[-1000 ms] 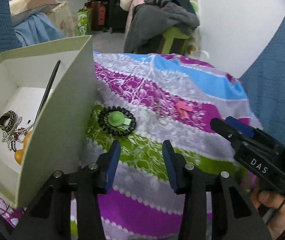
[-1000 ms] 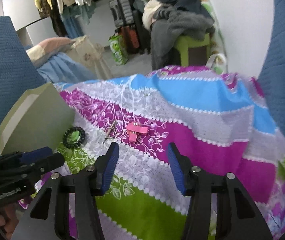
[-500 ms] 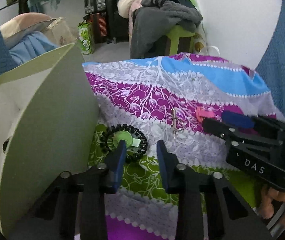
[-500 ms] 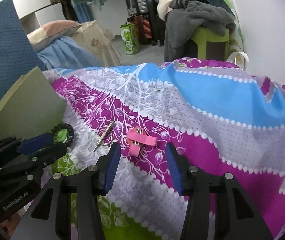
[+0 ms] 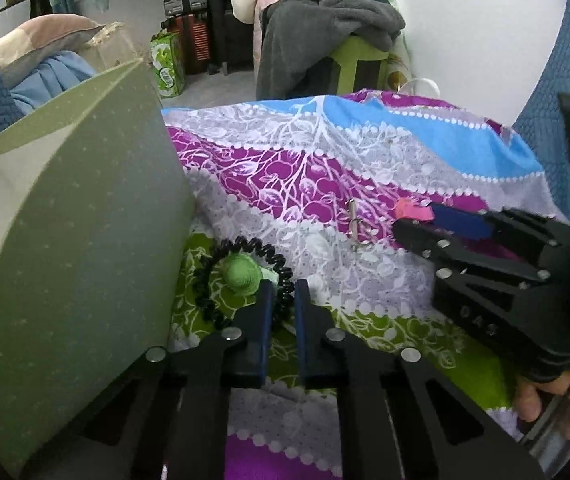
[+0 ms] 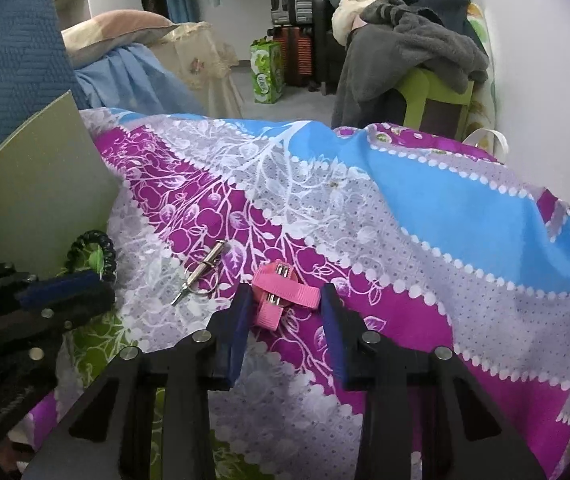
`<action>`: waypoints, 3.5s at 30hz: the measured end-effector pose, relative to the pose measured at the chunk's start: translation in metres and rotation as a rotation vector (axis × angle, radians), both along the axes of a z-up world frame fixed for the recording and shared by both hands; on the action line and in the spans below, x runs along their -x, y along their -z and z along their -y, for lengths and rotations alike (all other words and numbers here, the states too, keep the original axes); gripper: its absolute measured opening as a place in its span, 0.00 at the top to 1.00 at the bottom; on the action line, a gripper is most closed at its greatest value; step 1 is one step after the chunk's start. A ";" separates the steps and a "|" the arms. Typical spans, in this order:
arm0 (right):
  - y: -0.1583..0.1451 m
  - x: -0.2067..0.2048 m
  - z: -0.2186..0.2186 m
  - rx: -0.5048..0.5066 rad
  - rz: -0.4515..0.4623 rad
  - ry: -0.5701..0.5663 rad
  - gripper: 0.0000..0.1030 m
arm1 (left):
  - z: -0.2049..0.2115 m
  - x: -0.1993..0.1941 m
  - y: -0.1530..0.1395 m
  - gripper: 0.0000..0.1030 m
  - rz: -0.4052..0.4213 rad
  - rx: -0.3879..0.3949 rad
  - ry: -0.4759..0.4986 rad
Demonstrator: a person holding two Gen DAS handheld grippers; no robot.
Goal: Organize jewelry
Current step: 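Grasp the black beaded bracelet with the left tool while the right tool grasps the pink clip, then lift the bracelet and pink clip with both tools and carry them over the box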
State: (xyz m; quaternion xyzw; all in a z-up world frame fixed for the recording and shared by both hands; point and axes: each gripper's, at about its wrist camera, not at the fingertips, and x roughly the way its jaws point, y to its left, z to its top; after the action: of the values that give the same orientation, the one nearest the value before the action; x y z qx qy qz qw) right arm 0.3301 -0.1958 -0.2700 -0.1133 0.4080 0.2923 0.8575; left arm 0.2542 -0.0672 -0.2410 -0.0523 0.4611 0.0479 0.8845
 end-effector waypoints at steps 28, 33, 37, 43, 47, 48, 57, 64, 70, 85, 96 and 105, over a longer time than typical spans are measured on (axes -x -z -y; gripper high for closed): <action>-0.018 0.096 0.038 0.008 -0.217 0.214 0.69 | 0.005 0.079 -0.008 0.92 -0.107 0.302 0.121; -0.011 0.108 0.032 0.033 -0.251 0.229 0.69 | 0.002 0.079 0.001 0.92 -0.132 0.316 0.122; -0.007 0.110 0.031 0.058 -0.249 0.227 0.69 | -0.007 0.080 -0.002 0.83 -0.131 0.356 0.092; -0.006 0.107 0.031 0.049 -0.248 0.238 0.69 | -0.022 0.086 -0.012 0.52 -0.106 0.312 0.031; -0.006 0.106 0.030 0.050 -0.247 0.241 0.69 | -0.026 0.087 -0.011 0.56 -0.105 0.271 0.030; -0.006 0.106 0.030 0.050 -0.247 0.242 0.69 | -0.028 0.087 -0.008 0.60 -0.111 0.270 0.027; -0.006 0.109 0.031 0.071 -0.240 0.251 0.69 | -0.030 0.084 0.007 0.75 -0.140 0.237 0.021; -0.017 0.109 0.034 0.044 -0.241 0.272 0.69 | -0.029 0.082 0.006 0.92 -0.148 0.198 0.035; -0.044 0.111 0.032 0.030 -0.195 0.291 0.69 | -0.029 0.082 -0.021 0.92 -0.125 0.240 0.062; -0.170 0.108 -0.015 -0.087 -0.026 0.253 0.69 | -0.071 0.078 -0.145 0.92 0.038 0.248 0.094; -0.234 0.118 -0.078 -0.137 0.076 0.160 0.69 | -0.146 0.080 -0.209 0.92 0.153 0.198 0.049; -0.233 0.126 -0.138 -0.133 0.081 0.103 0.69 | -0.196 0.089 -0.211 0.92 0.150 0.173 0.022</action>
State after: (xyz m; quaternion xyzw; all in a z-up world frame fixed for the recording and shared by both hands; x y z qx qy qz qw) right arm 0.2045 -0.0579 -0.0371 -0.0467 0.3582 0.2692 0.8928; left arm 0.1656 0.1290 -0.0303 -0.1269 0.3964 -0.0057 0.9093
